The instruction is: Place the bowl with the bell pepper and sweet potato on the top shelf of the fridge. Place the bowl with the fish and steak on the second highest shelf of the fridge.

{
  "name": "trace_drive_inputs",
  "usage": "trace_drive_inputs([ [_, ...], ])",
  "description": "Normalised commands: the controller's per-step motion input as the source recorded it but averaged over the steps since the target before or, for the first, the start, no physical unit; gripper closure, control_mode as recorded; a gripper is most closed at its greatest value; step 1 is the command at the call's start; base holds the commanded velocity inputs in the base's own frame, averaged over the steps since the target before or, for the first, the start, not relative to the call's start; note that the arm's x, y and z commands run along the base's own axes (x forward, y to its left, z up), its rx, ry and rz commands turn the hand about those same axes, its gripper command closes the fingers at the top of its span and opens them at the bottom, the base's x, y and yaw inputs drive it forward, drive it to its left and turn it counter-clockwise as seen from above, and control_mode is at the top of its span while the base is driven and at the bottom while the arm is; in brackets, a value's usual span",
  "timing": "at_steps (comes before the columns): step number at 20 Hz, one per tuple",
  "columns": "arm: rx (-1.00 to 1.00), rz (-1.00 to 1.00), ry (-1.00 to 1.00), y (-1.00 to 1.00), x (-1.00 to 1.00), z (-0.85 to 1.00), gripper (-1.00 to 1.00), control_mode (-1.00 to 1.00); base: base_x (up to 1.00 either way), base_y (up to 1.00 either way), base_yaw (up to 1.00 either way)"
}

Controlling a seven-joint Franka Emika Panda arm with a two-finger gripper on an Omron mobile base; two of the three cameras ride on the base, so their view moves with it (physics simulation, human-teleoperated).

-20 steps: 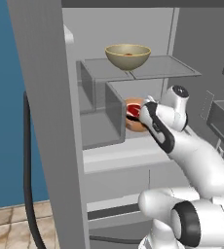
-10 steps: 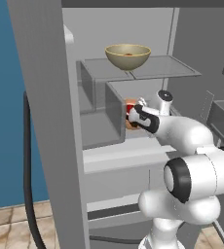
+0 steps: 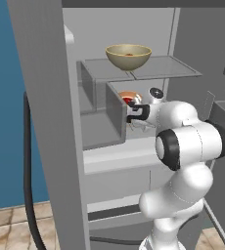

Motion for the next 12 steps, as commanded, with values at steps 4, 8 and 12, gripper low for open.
trace_drive_inputs([
  [4, 0.00, -0.02, 0.00, 0.00, 0.20, 0.00, -1.00, -1.00, 0.00, 0.00, 0.00],
  [8, 0.00, 0.00, 0.00, 0.00, -0.04, 0.00, -1.00, -1.00, 0.00, 0.00, 0.00],
  [12, 0.00, 0.00, -0.05, 0.01, -0.26, 0.10, -1.00, -1.00, 0.00, 0.00, 0.00],
])
